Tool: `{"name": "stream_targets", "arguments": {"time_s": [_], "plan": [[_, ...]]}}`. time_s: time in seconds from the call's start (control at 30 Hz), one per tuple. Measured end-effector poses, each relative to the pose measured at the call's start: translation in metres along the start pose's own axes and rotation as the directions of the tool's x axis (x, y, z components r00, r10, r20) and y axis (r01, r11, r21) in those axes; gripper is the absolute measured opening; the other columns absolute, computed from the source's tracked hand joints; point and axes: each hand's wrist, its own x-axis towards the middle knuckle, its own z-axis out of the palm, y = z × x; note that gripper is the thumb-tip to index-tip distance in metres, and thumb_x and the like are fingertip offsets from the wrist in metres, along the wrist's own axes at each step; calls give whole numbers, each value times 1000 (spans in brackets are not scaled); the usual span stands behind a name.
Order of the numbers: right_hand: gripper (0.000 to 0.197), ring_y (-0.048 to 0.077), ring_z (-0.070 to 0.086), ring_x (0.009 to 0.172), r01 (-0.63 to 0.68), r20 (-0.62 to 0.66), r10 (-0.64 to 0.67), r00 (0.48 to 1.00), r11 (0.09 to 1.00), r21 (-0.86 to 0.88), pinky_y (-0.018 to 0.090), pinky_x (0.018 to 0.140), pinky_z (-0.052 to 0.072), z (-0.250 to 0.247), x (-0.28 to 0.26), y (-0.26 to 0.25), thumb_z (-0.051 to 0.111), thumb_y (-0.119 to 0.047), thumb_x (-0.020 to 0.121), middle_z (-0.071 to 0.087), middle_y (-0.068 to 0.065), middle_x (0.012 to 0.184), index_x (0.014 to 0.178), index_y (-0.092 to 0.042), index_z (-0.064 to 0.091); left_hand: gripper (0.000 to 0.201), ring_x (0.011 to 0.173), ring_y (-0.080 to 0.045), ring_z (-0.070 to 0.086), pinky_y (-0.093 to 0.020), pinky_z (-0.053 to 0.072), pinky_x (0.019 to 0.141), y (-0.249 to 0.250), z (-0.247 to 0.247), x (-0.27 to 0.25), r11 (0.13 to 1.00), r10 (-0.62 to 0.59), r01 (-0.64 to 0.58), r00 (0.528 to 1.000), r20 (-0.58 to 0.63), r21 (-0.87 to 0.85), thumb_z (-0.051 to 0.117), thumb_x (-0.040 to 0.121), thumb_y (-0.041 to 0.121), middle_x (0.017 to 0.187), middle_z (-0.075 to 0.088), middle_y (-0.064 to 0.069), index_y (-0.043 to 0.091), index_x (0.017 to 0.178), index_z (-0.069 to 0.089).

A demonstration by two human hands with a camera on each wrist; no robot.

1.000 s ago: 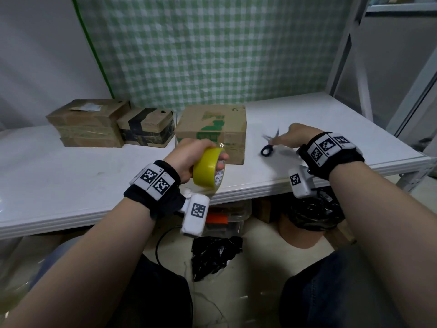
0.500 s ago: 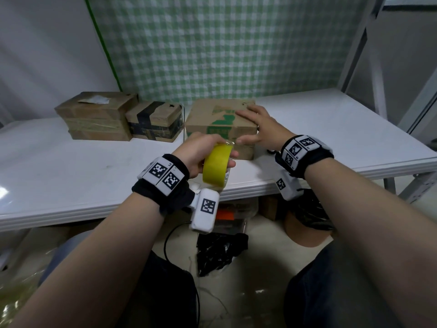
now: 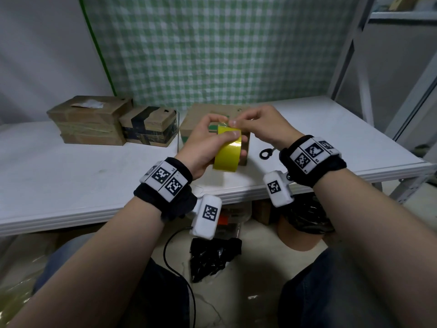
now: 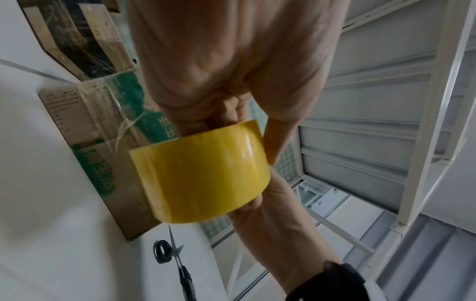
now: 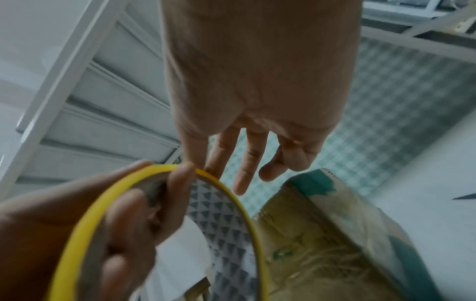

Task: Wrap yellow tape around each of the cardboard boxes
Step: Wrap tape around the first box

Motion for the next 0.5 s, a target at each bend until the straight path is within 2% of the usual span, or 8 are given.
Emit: {"name": "stream_targets", "arguments": {"time_s": [0.07, 0.1, 0.2, 0.23, 0.3, 0.4, 0.43, 0.5], "plan": [[12, 0, 62, 68, -13, -53, 13, 999, 1000, -4, 15, 66, 44, -1, 1, -1, 80, -25, 87, 72, -8, 71, 80, -15, 79, 52, 64, -30, 73, -34, 58, 55, 0, 4, 0, 1000, 16, -16, 1000, 4, -8, 69, 94, 4, 99, 77, -19, 12, 136, 39], [13, 2, 60, 65, -8, -86, 6, 996, 1000, -29, 17, 64, 44, -2, 2, -1, 80, -25, 86, 70, -8, 67, 79, -14, 78, 57, 64, -28, 73, -33, 58, 55, 0, 5, 0, 1000, 24, -24, 1000, 7, -4, 68, 94, 3, 99, 77, -17, 13, 140, 36], [16, 12, 61, 71, 2, -188, -25, 982, 992, -124, 33, 70, 48, -1, 8, 2, 81, -26, 85, 69, -2, 70, 76, -14, 77, 79, 68, -26, 73, -35, 60, 62, 1, 4, 4, 999, 46, -47, 997, 59, 19, 64, 97, 4, 93, 78, -14, 25, 153, 14], [16, 12, 62, 73, 8, -211, -39, 977, 989, -147, 33, 71, 48, -1, 10, 2, 81, -26, 85, 68, -3, 72, 73, -17, 75, 81, 69, -26, 73, -36, 61, 65, 2, 3, 6, 998, 54, -56, 995, 80, 26, 62, 99, 5, 89, 77, -15, 25, 156, 8], [22, 4, 58, 69, 43, -219, -91, 972, 976, -213, 25, 67, 44, -3, 16, -3, 80, -25, 85, 64, -11, 70, 66, -26, 70, 80, 71, -26, 74, -36, 62, 69, 3, 2, 8, 996, 56, -61, 994, 96, 59, 59, 101, 7, 85, 77, -15, 23, 157, 4], [25, -9, 52, 56, 29, -284, -99, 954, 970, -240, 12, 60, 37, -15, 35, -7, 81, -26, 85, 59, -15, 65, 65, -24, 67, 66, 68, -26, 73, -35, 60, 61, 2, 4, 12, 995, 19, -29, 994, 108, 100, 53, 105, 15, 80, 76, -15, 18, 156, 11], [25, -11, 52, 54, 4, -297, -78, 952, 970, -243, 11, 59, 37, -21, 43, -7, 81, -26, 85, 60, -15, 66, 65, -23, 67, 61, 66, -27, 73, -34, 59, 60, 2, 5, 13, 995, 9, -19, 995, 100, 97, 50, 107, 16, 78, 76, -15, 17, 155, 13], [20, -10, 56, 61, -56, -285, -22, 958, 963, -262, 13, 65, 42, -32, 59, -6, 83, -28, 84, 69, -9, 73, 71, -17, 73, 61, 67, -27, 73, -34, 59, 59, 3, 7, 16, 995, 1, -7, 998, 65, 97, 48, 107, 17, 78, 76, -13, 19, 156, 12]]}}
